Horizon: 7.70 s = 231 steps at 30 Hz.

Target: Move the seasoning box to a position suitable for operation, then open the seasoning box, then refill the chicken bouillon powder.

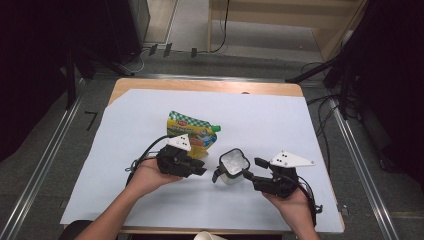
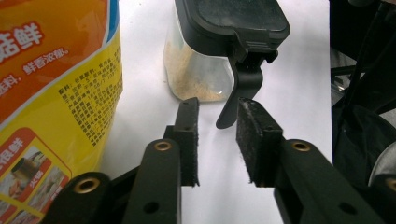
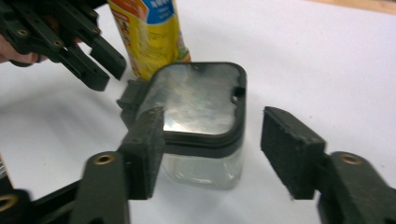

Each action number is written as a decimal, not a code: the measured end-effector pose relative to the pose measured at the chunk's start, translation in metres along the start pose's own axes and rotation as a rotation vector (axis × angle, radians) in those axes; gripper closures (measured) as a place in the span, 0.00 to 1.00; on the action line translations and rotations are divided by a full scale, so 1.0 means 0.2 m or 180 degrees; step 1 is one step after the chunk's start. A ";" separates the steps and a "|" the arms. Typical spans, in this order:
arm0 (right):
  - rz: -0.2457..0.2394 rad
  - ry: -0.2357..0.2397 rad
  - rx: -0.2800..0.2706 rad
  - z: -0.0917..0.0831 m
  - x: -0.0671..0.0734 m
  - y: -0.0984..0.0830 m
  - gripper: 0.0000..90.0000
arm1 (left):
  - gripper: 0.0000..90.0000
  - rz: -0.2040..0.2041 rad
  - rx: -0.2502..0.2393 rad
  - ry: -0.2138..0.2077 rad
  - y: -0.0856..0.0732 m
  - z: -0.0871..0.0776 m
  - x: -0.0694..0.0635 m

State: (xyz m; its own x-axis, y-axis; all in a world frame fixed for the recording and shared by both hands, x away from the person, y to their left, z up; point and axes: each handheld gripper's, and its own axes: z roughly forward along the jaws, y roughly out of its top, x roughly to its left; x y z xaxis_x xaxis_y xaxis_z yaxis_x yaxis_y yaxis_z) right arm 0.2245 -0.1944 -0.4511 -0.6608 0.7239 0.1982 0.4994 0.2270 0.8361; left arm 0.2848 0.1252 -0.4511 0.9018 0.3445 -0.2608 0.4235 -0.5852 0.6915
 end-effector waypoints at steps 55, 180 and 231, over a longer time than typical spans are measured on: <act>0.0103 -0.0088 0.0233 0.06 -0.05 -0.05 1.00 | 1.00 0.0027 -0.0101 -0.0047 0.05 0.20 -0.11; 0.0443 -0.0340 0.0528 -0.01 -0.18 -0.12 1.00 | 0.55 0.0109 -0.0128 -0.0111 0.03 0.11 -0.08; 0.0418 -0.0684 0.0622 0.18 -0.38 -0.05 1.00 | 0.37 0.0054 -0.0283 -0.0044 0.17 0.21 -0.10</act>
State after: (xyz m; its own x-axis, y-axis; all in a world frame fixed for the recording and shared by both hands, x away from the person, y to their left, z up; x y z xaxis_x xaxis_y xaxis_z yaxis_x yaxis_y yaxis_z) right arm 0.2891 -0.2284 -0.4923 -0.4605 0.8716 0.1681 0.6847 0.2282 0.6922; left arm 0.2850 0.0670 -0.4502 0.9102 0.3245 -0.2575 0.3995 -0.5232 0.7528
